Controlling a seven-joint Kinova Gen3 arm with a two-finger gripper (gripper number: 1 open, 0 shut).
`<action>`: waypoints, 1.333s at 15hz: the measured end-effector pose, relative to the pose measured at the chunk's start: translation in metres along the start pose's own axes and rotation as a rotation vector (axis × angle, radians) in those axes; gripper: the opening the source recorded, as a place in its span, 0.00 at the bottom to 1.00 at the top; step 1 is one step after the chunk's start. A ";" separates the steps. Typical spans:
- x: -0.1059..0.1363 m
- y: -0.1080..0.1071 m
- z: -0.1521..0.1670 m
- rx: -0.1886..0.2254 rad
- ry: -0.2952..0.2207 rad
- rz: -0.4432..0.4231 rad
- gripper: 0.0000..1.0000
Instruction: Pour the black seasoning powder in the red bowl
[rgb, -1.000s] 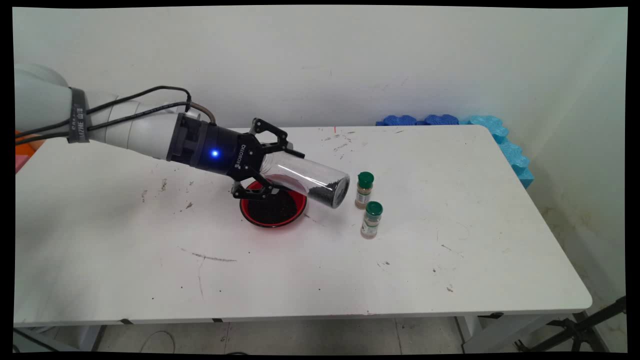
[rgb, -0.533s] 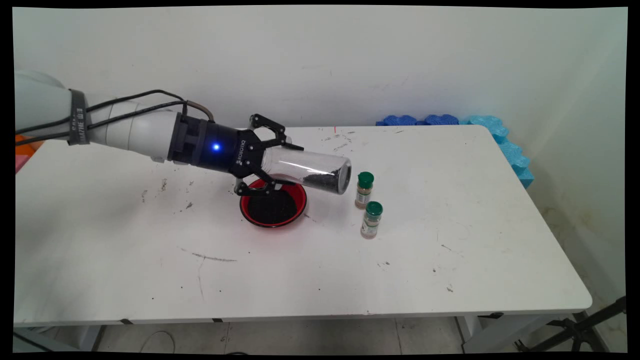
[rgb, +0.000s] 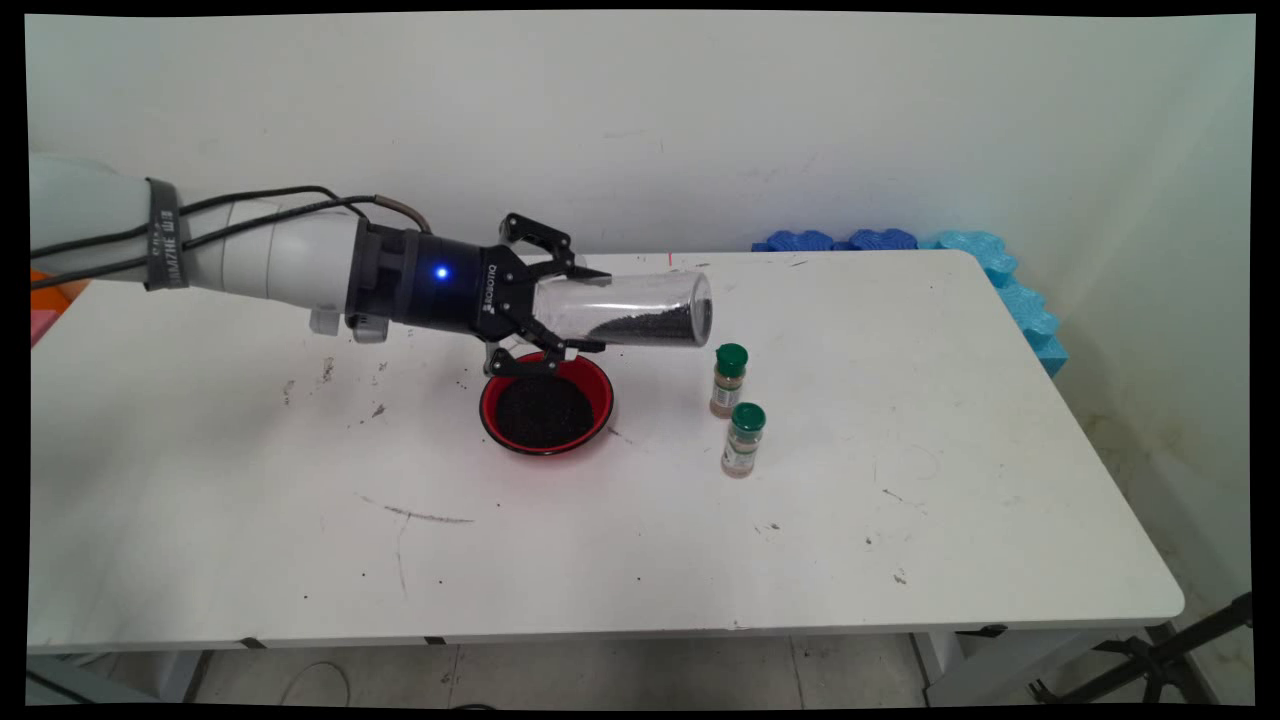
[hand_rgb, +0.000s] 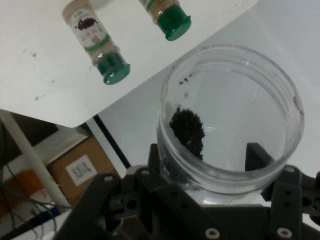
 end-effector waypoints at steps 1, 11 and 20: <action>0.000 0.000 0.001 -0.008 -0.002 -0.022 0.00; 0.003 0.003 0.001 -0.067 -0.018 -0.182 0.00; 0.004 0.004 0.001 -0.111 -0.026 -0.271 0.00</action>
